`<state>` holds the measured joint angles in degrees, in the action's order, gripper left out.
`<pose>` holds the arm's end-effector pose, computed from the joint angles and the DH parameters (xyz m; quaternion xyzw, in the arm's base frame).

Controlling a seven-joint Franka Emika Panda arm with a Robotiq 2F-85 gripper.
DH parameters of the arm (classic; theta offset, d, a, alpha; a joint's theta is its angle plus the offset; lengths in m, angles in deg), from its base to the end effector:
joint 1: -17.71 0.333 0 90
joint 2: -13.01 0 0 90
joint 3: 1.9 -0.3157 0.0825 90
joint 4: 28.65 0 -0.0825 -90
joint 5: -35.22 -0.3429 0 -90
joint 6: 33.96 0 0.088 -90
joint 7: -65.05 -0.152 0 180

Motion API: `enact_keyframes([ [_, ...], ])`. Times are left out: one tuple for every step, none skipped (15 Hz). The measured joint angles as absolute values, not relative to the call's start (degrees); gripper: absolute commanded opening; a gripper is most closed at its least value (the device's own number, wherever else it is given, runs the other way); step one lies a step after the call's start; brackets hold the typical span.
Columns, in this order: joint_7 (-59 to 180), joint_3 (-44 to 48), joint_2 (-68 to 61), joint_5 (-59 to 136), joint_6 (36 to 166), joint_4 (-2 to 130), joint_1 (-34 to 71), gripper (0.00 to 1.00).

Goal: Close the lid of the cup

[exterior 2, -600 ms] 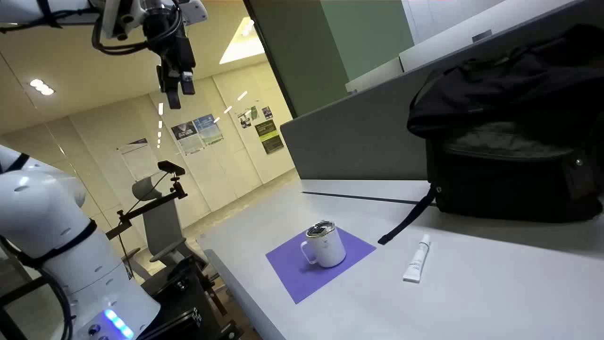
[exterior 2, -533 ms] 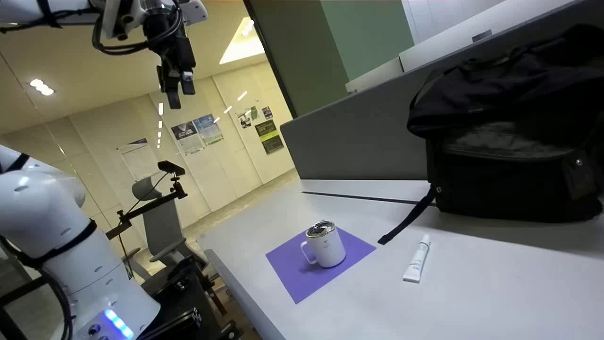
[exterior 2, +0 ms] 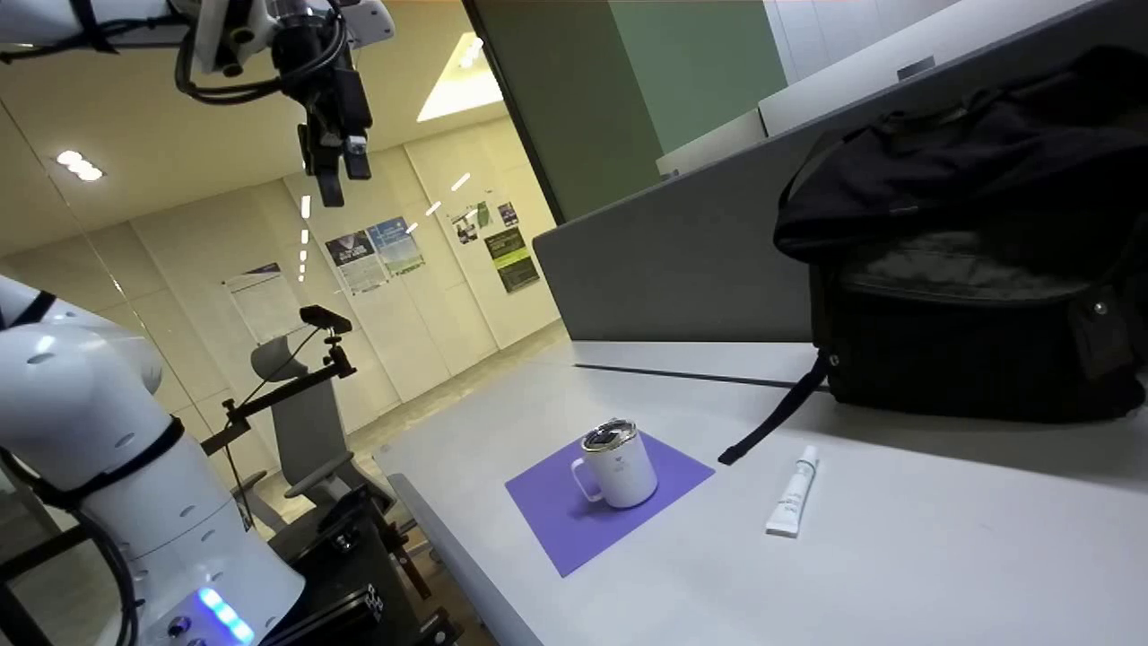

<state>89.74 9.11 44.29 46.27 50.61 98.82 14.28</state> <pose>0.2950 -0.1181 0.5205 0.9875 0.1085 -0.1142 0.0108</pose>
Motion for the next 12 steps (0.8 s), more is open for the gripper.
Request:
enact_keyframes([
  [89.74, 9.11, 44.29, 46.27, 50.61, 98.83, 14.28, 1.00],
  [89.74, 9.10, 44.29, 46.27, 50.61, 98.83, 14.28, 1.00],
  [89.80, 9.15, 44.18, 46.58, 51.67, 98.89, 14.28, 1.00],
  [89.71, 9.29, 43.91, 47.21, 54.84, 99.30, 14.21, 1.00],
  [89.57, 9.69, 43.41, 47.99, 59.66, 100.29, 13.95, 1.00],
  [89.55, 10.39, 42.45, 48.60, 64.88, 101.53, 13.50, 0.75],
  [89.56, 11.34, 41.11, 48.92, 70.08, 102.78, 12.90, 0.75],
  [89.67, 12.52, 39.32, 48.94, 75.35, 103.94, 12.22, 0.67],
  [89.72, 13.69, 37.30, 48.80, 80.00, 104.80, 11.59, 0.60],
  [89.86, 14.80, 35.03, 48.50, 84.35, 105.45, 10.99, 0.53],
  [89.98, 15.75, 32.62, 48.02, 88.26, 105.86, 10.49, 0.45],
  [90.15, 16.40, 30.17, 47.32, 91.80, 106.06, 10.07, 0.38],
])
